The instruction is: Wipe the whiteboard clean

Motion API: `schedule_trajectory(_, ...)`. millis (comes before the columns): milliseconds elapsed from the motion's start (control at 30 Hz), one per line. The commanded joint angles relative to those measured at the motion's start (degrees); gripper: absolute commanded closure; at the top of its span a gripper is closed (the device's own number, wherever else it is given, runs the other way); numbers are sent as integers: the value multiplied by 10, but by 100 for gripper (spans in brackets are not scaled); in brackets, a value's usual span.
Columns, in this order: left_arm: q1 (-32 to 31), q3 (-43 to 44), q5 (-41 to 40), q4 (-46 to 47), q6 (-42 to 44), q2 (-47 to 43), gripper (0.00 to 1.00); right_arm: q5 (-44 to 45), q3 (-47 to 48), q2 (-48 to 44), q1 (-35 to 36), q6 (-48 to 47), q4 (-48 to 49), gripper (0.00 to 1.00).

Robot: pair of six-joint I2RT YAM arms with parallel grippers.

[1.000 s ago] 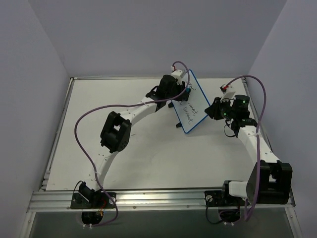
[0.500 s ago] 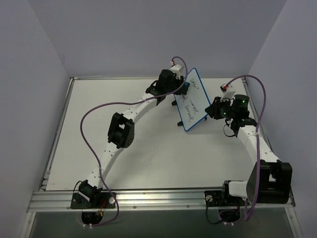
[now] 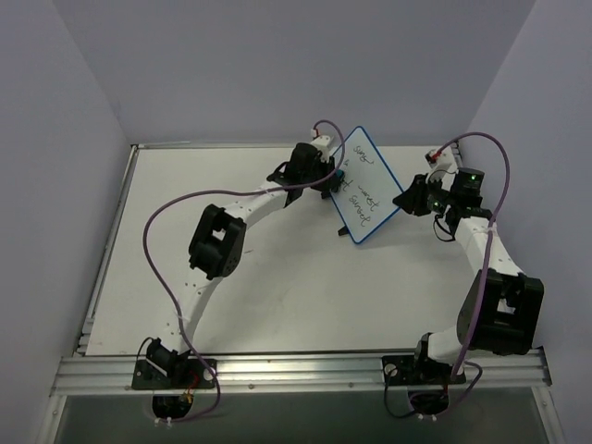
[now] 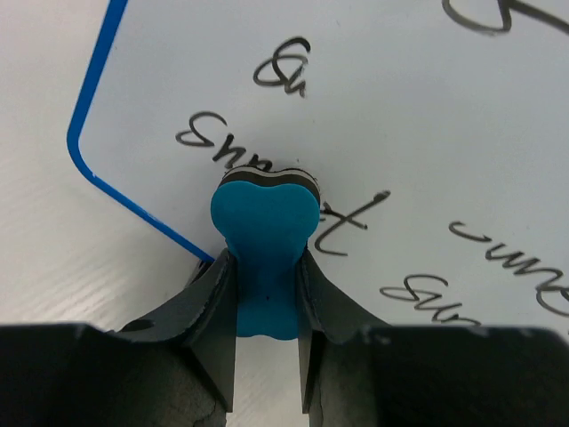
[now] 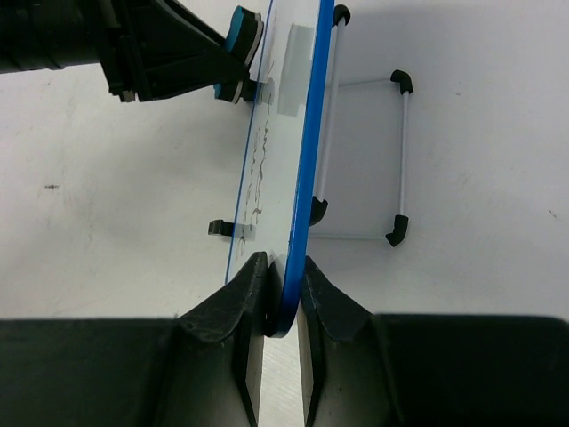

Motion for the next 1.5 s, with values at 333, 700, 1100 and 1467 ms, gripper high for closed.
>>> schedule_trajectory(333,27,-164,-36,41,18,-213,98,-79,132,114,16,-203,-201,100)
schedule_trajectory(700,44,14,15,-13,48,-78,98,-100,148,128,44,-250,-264,100)
schedule_trajectory(1100,49,180,17,-17,53,29,98,-72,145,113,38,-193,-218,100)
schedule_trajectory(1467,8,224,31,13,48,70,98,-84,145,102,44,-189,-213,100)
